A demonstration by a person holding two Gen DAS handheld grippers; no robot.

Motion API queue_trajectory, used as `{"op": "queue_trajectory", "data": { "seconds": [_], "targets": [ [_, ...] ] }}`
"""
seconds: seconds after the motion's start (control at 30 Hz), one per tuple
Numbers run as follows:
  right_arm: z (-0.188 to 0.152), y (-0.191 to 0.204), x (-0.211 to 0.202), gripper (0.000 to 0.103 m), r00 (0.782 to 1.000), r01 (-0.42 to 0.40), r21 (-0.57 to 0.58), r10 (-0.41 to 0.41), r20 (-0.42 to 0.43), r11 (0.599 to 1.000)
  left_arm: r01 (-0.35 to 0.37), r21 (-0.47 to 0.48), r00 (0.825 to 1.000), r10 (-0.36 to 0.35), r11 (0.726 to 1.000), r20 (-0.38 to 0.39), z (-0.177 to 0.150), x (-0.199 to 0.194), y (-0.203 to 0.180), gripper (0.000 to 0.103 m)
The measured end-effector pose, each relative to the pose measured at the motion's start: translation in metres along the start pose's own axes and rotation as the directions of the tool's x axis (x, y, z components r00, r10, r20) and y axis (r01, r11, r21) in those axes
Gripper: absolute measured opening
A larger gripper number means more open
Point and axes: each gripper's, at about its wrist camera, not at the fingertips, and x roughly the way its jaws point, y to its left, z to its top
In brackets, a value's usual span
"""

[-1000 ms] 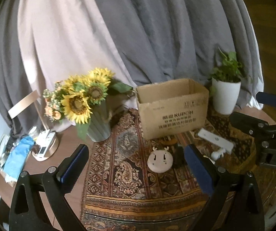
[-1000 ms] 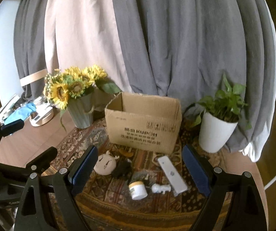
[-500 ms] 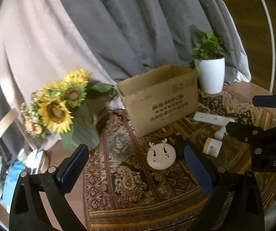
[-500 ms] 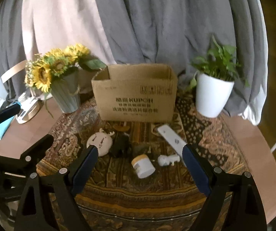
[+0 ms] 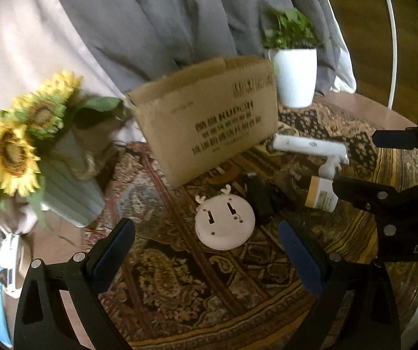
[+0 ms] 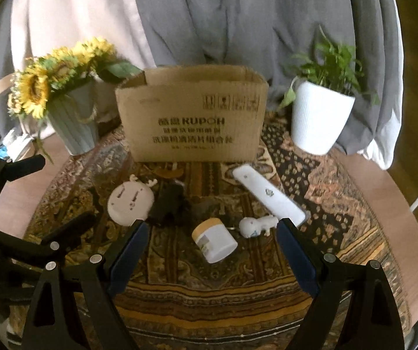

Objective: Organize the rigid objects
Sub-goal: 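Grasp the white antlered disc with the left tool while the right tool grasps the yellow-lidded white jar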

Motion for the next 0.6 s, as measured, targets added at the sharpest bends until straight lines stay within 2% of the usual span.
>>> {"op": "queue_trajectory", "data": {
  "seconds": [0.27,0.6],
  "targets": [
    [-0.008,0.000,0.040,0.090,0.995,0.024,0.014,-0.023,-0.099,1.000,0.069,0.025,0.996,-0.067,0.997,-0.065,-0.007,0.040,0.001,0.100],
    [-0.010,0.004,0.070,0.089,0.984,0.045,-0.024,-0.048,-0.170,0.999,0.130,0.030,0.985,-0.126,0.991,-0.121,-0.014,0.077,0.003,0.096]
  ]
}}
